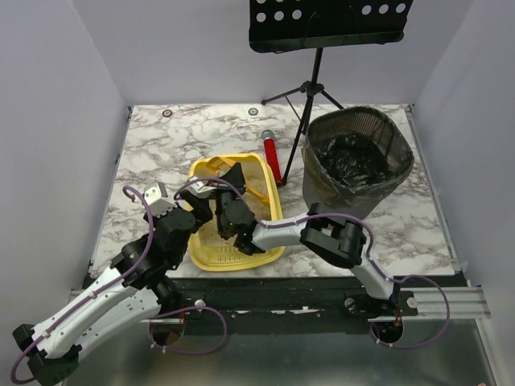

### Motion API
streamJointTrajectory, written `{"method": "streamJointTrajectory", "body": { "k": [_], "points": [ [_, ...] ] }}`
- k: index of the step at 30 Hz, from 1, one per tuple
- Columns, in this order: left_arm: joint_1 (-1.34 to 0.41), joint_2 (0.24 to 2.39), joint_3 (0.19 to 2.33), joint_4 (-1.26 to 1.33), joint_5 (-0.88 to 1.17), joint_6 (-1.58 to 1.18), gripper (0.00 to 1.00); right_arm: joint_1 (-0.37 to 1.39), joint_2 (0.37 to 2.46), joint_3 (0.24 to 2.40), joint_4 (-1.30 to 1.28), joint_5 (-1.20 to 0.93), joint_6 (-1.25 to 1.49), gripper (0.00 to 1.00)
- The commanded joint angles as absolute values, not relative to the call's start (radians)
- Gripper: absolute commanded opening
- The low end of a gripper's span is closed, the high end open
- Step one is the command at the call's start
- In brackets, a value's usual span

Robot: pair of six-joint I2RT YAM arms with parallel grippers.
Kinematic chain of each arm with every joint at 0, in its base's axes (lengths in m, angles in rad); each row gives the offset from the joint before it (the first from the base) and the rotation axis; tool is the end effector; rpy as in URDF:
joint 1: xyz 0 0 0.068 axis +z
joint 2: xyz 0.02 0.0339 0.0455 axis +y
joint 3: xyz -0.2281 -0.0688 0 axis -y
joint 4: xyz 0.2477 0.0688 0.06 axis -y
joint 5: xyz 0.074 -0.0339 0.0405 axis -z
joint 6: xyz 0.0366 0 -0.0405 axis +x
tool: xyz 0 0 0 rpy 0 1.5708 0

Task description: Clean the litter box

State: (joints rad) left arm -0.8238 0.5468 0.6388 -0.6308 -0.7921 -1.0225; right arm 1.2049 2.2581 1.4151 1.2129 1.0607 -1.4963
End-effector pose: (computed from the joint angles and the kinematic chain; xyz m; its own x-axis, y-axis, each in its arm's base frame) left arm 0.1223 -0.0937 0.2634 -0.2672 -0.5936 -0.7591 -0.2453 0.8037 -0.5421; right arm 0.1944 0.4181 0.1780 0.1740 -0.9068 -0.3840 0.1167 0.4062 -0.9063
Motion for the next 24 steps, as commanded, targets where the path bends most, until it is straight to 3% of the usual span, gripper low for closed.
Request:
{"method": "streamJointTrajectory", "body": {
  "k": [1,5,12,16,20,24],
  "points": [
    [-0.816,0.528,0.629,-0.655,-0.805,-1.042,0.99,1.218,2.105,1.338,1.125,1.085,-1.258,0.08],
    [-0.816,0.508,0.632,-0.664,-0.804,-1.046,0.99,1.223,2.037,1.29,0.897,1.049,-0.998,0.13],
    [-0.816,0.468,0.621,-0.675,-0.805,-1.061,0.99,1.221,1.976,1.273,0.667,0.971,-0.766,0.32],
    [-0.816,0.456,0.617,-0.684,-0.811,-1.068,0.99,1.221,1.857,1.25,0.417,0.841,-0.547,0.32],
    [-0.816,0.457,0.614,-0.68,-0.811,-1.068,0.99,1.221,1.789,1.25,0.236,0.582,-0.338,0.47],
    [-0.816,0.462,0.612,-0.677,-0.807,-1.066,0.99,1.223,1.749,1.229,0.224,0.526,-0.285,0.6]
  ]
}}
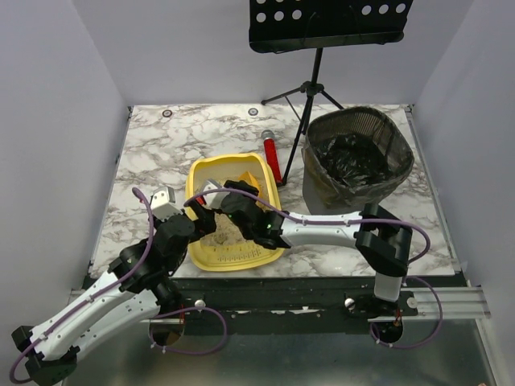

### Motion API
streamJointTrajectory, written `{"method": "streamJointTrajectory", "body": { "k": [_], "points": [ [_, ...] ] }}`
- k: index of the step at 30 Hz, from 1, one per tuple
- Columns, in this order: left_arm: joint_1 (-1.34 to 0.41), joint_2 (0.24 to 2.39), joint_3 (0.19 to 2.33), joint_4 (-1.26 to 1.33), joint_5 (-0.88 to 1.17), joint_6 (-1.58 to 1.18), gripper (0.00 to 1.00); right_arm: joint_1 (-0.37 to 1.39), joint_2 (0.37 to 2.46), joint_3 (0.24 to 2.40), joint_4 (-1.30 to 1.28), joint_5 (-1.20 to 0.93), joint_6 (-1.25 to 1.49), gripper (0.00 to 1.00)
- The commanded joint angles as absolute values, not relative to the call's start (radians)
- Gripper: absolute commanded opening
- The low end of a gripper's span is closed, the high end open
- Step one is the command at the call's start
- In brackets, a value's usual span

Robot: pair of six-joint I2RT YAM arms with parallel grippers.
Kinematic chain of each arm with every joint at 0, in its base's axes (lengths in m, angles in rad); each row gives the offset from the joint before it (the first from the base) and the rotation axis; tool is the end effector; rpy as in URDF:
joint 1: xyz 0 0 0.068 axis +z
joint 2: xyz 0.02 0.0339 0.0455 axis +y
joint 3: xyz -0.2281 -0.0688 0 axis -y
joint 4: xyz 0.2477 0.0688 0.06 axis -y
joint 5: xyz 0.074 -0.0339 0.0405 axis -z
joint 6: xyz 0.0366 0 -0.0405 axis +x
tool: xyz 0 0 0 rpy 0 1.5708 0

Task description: Clean the litter box

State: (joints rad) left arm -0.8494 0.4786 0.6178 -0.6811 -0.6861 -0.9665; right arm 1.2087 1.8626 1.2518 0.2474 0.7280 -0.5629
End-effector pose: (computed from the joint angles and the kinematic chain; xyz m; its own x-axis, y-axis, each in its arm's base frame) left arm 0.1113 -0.0914 0.2596 -0.3767 -0.5358 -0.7557 -0.1539 0.8406 -0.5194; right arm 0.1707 0.3819 0.2030 0.1485 -0.7326 -0.6643 -0.4713 0.5381 -0.6988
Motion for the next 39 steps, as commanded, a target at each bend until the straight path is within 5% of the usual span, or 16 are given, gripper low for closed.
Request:
{"method": "streamJointTrajectory", "body": {
  "k": [1,4,13,23,39],
  "points": [
    [-0.816,0.463,0.612,-0.676,-0.807,-1.066,0.99,1.221,1.743,1.233,0.186,0.516,-0.278,0.68],
    [-0.816,0.469,0.614,-0.678,-0.801,-1.066,0.99,1.221,1.759,1.328,0.004,0.567,-0.18,0.77],
    [-0.816,0.468,0.611,-0.684,-0.805,-1.066,0.99,1.206,1.83,1.506,-0.659,0.637,0.365,0.8],
    [-0.816,0.483,0.611,-0.673,-0.801,-1.057,0.99,1.166,1.954,1.625,-0.69,0.638,0.437,0.84],
    [-0.816,0.564,0.548,-0.453,-0.606,-0.976,0.99,1.089,1.669,1.399,-0.445,0.206,0.391,0.87]
  ]
}}
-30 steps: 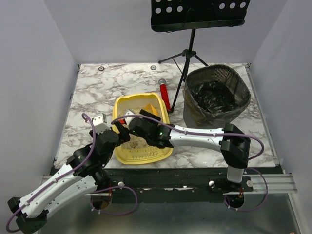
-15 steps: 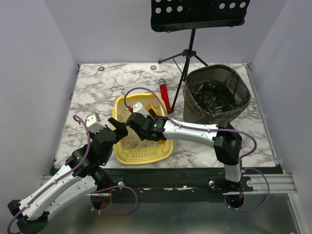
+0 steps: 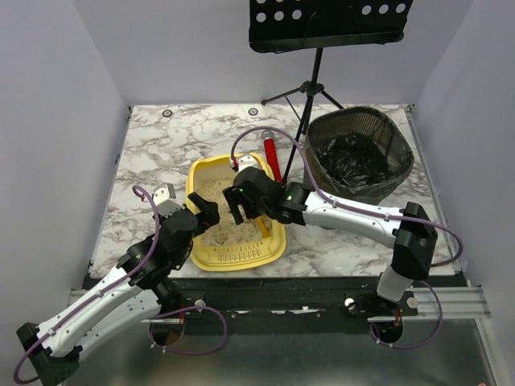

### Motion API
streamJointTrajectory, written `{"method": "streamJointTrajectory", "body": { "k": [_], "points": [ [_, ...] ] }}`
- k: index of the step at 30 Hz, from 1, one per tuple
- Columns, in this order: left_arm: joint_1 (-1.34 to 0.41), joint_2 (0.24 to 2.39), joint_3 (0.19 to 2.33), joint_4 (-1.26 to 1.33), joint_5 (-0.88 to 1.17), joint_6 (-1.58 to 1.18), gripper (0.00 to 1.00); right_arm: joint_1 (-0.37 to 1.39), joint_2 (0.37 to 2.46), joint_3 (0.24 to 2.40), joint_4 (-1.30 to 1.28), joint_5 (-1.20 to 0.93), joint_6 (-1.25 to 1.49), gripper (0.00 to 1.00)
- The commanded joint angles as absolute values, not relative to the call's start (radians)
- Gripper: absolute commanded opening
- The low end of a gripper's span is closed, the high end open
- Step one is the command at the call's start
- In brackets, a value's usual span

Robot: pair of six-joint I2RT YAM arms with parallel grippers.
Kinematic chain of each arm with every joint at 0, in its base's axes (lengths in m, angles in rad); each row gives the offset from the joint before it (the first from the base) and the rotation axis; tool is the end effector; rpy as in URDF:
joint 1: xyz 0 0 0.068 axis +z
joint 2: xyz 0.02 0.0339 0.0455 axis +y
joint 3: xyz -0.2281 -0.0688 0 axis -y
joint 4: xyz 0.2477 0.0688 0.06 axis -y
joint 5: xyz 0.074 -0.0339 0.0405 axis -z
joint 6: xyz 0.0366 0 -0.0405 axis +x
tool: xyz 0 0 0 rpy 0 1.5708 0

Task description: Clean the litter box

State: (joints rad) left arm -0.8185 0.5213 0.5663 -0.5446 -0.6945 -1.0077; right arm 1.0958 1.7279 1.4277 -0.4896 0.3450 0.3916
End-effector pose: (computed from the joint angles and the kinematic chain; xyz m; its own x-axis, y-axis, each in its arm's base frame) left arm 0.1241 -0.0983 0.2493 -0.3245 -0.6041 -0.7278 -0.1823 0.7950 -0.5786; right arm 0.1877 0.3380 0.2458 -0.5781 -0.3387 -0.7424 -0.5489 0.8346 0.0467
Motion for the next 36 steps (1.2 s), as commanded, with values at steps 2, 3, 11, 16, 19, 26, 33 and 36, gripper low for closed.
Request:
{"method": "streamJointTrajectory", "body": {
  "k": [2,3,11,16,19,26,33,36],
  "points": [
    [-0.815,0.586,0.548,-0.417,-0.578,-0.956,0.99,1.088,1.657,1.401,-0.439,0.173,0.393,0.87],
    [-0.815,0.589,0.542,-0.404,-0.552,-0.95,0.99,1.089,1.651,1.404,-0.439,0.169,0.393,0.87],
    [-0.815,0.626,0.5,-0.379,-0.524,-0.959,0.99,1.083,1.635,1.43,-0.434,0.169,0.425,0.87],
    [-0.811,0.663,0.541,-0.494,-0.597,-1.002,0.99,1.077,1.595,1.427,-0.426,0.156,0.439,0.88],
    [-0.81,0.681,0.554,-0.508,-0.612,-1.014,0.99,1.075,1.586,1.422,-0.429,0.164,0.431,0.88],
    [-0.808,0.658,0.594,-0.565,-0.663,-1.025,0.99,1.063,1.644,1.46,-0.535,0.231,0.46,0.85],
    [-0.807,0.612,0.621,-0.63,-0.738,-1.06,0.99,1.063,1.821,1.609,-0.632,0.47,0.517,0.81],
    [-0.807,0.601,0.632,-0.643,-0.744,-1.052,0.99,1.063,1.934,1.716,-0.712,0.616,0.554,0.8]
  ]
}}
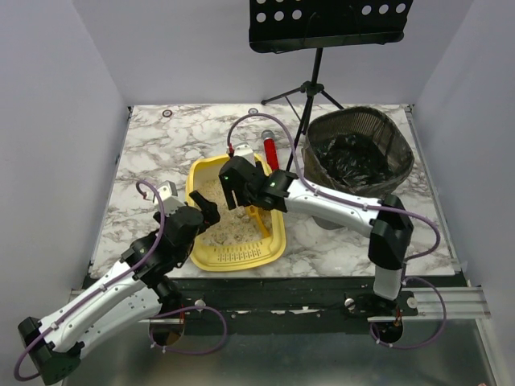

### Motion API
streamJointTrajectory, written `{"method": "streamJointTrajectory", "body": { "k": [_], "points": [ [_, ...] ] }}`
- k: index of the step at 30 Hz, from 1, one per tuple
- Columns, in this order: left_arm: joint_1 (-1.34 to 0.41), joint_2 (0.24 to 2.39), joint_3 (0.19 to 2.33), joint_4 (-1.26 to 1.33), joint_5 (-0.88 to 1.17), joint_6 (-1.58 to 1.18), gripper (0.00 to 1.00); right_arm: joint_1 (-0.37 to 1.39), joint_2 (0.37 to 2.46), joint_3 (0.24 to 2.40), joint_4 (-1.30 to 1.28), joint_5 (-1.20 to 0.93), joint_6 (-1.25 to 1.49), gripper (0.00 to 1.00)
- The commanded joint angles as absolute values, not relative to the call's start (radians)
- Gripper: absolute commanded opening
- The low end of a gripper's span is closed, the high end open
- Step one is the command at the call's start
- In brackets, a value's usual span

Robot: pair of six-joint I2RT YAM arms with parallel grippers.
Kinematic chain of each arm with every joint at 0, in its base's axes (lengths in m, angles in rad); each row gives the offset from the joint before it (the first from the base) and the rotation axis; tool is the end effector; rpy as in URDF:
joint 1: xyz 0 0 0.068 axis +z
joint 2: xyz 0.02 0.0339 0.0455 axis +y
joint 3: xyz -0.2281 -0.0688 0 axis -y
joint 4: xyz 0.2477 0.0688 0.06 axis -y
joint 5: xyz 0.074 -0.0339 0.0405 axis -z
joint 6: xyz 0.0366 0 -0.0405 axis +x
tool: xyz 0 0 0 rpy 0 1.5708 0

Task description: Clean the litter box

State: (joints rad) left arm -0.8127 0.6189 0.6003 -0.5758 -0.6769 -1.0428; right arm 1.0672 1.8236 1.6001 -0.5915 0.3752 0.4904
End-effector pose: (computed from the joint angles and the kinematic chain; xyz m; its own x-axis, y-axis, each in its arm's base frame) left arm 0.1321 -0.1062 0.2438 -0.3747 -0.5836 -0.7204 -0.2272 0.8111 -0.5389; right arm 0.2077 0.3491 0.2593 -0.6365 -0.2471 -0.7306 -0.4465 0.8905 0.0878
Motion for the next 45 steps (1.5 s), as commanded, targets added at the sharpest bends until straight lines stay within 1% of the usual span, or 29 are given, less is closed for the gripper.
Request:
{"method": "streamJointTrajectory", "body": {
  "k": [1,2,4,10,11,13,14,16,17,19,20,23,30,31,32,33,35,36,38,39,40,42,43,45],
  "points": [
    [-0.807,0.598,0.634,-0.647,-0.742,-1.051,0.99,1.063,1.965,1.753,-0.779,0.65,0.567,0.8],
    [-0.807,0.592,0.632,-0.649,-0.747,-1.049,0.99,1.063,2.017,1.806,-0.813,0.678,0.583,0.8],
    [-0.807,0.584,0.627,-0.655,-0.755,-1.049,0.99,1.06,2.052,1.835,-0.865,0.745,0.609,0.8],
    [-0.807,0.572,0.627,-0.653,-0.752,-1.046,0.99,1.054,2.114,1.839,-0.87,0.81,0.615,0.77],
    [-0.807,0.574,0.627,-0.65,-0.752,-1.045,0.99,1.052,2.118,1.839,-0.87,0.813,0.615,0.75],
    [-0.807,0.575,0.627,-0.649,-0.752,-1.045,0.99,1.049,2.135,1.844,-0.871,0.805,0.612,0.64],
    [-0.807,0.577,0.627,-0.649,-0.753,-1.045,0.99,1.048,2.137,1.844,-0.868,0.804,0.614,0.5],
    [-0.807,0.578,0.627,-0.649,-0.75,-1.045,0.99,1.049,2.131,1.845,-0.862,0.801,0.612,0.37],
    [-0.807,0.578,0.626,-0.65,-0.749,-1.045,0.99,1.048,2.125,1.841,-0.851,0.799,0.606,0.28],
    [-0.807,0.578,0.624,-0.653,-0.75,-1.046,0.99,1.049,2.096,1.833,-0.815,0.801,0.583,0.22],
    [-0.807,0.575,0.626,-0.65,-0.749,-1.046,0.99,1.049,2.085,1.822,-0.799,0.798,0.571,0.15],
    [-0.807,0.575,0.624,-0.641,-0.742,-1.039,0.99,1.051,2.037,1.809,-0.752,0.799,0.528,0.08],
    [-0.807,0.574,0.635,-0.589,-0.712,-1.005,0.99,1.054,1.921,1.763,-0.628,0.827,0.366,0.07],
    [-0.807,0.575,0.638,-0.577,-0.706,-0.996,0.99,1.054,1.908,1.731,-0.579,0.824,0.344,0.06],
    [-0.807,0.575,0.638,-0.556,-0.698,-0.979,0.99,1.055,1.895,1.711,-0.54,0.818,0.307,0.01],
    [-0.807,0.577,0.64,-0.546,-0.69,-0.971,0.99,1.069,1.882,1.686,-0.499,0.836,0.222,0.01],
    [-0.807,0.578,0.638,-0.534,-0.677,-0.966,0.99,1.091,1.859,1.6,-0.33,0.889,0.1,0.01],
    [-0.807,0.578,0.637,-0.535,-0.675,-0.968,0.99,1.12,1.859,1.574,-0.268,0.966,-0.052,0.01],
    [-0.807,0.578,0.634,-0.543,-0.675,-0.974,0.99,1.146,1.885,1.533,-0.102,1.043,-0.206,0.01],
    [-0.807,0.578,0.635,-0.549,-0.68,-0.979,0.99,1.163,1.894,1.525,-0.034,1.084,-0.347,0.01],
    [-0.807,0.575,0.635,-0.557,-0.683,-0.989,0.99,1.167,1.907,1.519,0.068,1.148,-0.406,0.01],
    [-0.807,0.561,0.634,-0.58,-0.692,-0.996,0.99,1.172,1.924,1.503,0.138,1.163,-0.527,0.01],
    [-0.807,0.555,0.635,-0.587,-0.695,-1.005,0.99,1.175,1.924,1.493,0.229,1.176,-0.558,0.01],
    [-0.807,0.529,0.629,-0.606,-0.706,-1.011,0.99,1.192,1.913,1.461,0.312,1.167,-0.647,0.01]
  ]
}}
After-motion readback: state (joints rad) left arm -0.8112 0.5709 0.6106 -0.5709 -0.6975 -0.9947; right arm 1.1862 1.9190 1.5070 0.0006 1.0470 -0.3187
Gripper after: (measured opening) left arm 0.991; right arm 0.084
